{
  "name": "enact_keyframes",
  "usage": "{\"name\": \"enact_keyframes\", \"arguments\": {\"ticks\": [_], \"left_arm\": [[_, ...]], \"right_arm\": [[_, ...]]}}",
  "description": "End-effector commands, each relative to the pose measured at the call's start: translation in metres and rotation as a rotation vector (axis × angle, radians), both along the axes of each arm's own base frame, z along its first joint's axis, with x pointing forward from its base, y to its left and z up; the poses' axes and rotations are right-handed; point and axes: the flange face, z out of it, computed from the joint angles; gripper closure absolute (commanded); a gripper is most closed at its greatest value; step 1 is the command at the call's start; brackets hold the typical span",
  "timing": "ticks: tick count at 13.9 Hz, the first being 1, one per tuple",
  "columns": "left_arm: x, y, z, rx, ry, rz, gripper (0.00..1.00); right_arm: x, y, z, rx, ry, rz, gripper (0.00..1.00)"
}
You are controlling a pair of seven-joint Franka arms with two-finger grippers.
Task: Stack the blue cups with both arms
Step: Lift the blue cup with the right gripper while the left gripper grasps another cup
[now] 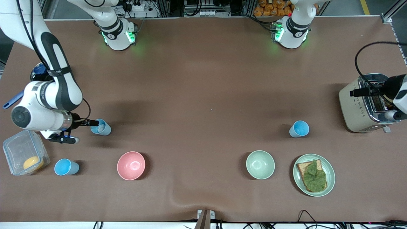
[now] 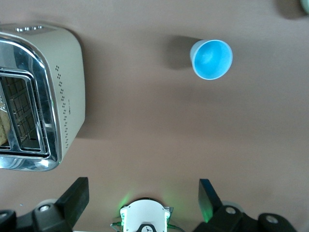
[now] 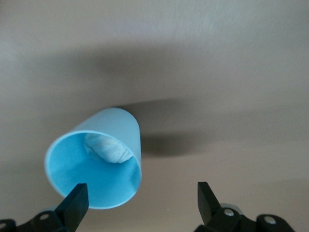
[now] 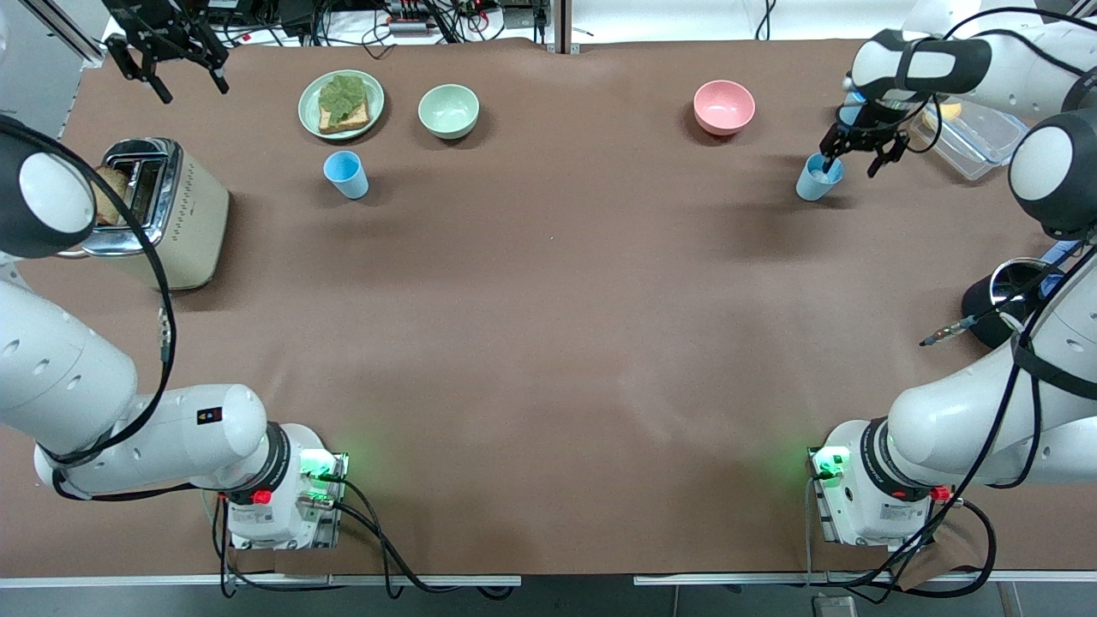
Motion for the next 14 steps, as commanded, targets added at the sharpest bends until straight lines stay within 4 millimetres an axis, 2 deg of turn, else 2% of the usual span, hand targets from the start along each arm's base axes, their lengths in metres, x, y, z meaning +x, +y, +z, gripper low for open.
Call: {"name": "enact_keyframes", "arguments": {"ticks": [1, 2, 3, 6, 9, 11, 14], "left_arm": [[0.004, -0.009, -0.002, 0.005, 0.022, -0.016, 0.0], [0.005, -0.008, -0.017, 0.001, 0.049, -0.015, 0.0], [0.006, -0.005, -0.03, -0.007, 0.071, -0.013, 0.0], [0.022, -0.011, -0.078, -0.022, 0.091, -0.024, 0.0], [0.035, -0.024, -0.112, -0.028, 0.056, -0.036, 0.0], [0.046, -0.035, -0.154, -0.036, 0.018, -0.049, 0.0], [0.039, -0.044, -0.199, -0.037, -0.011, -0.052, 0.0]], "right_arm": [[-0.008, 0.001, -0.034, 0.012, 0.047, 0.021, 0.49], [-0.008, 0.004, -0.035, 0.014, 0.05, 0.022, 0.81], [-0.007, 0.004, -0.032, 0.012, 0.055, 0.016, 1.0], [0.002, 0.003, -0.015, 0.015, 0.078, 0.009, 1.0], [0.004, 0.005, -0.009, 0.015, 0.077, 0.011, 1.0], [0.007, 0.005, 0.002, 0.022, 0.103, 0.023, 1.0], [0.011, 0.007, 0.015, 0.025, 0.12, 0.026, 1.0]]}}
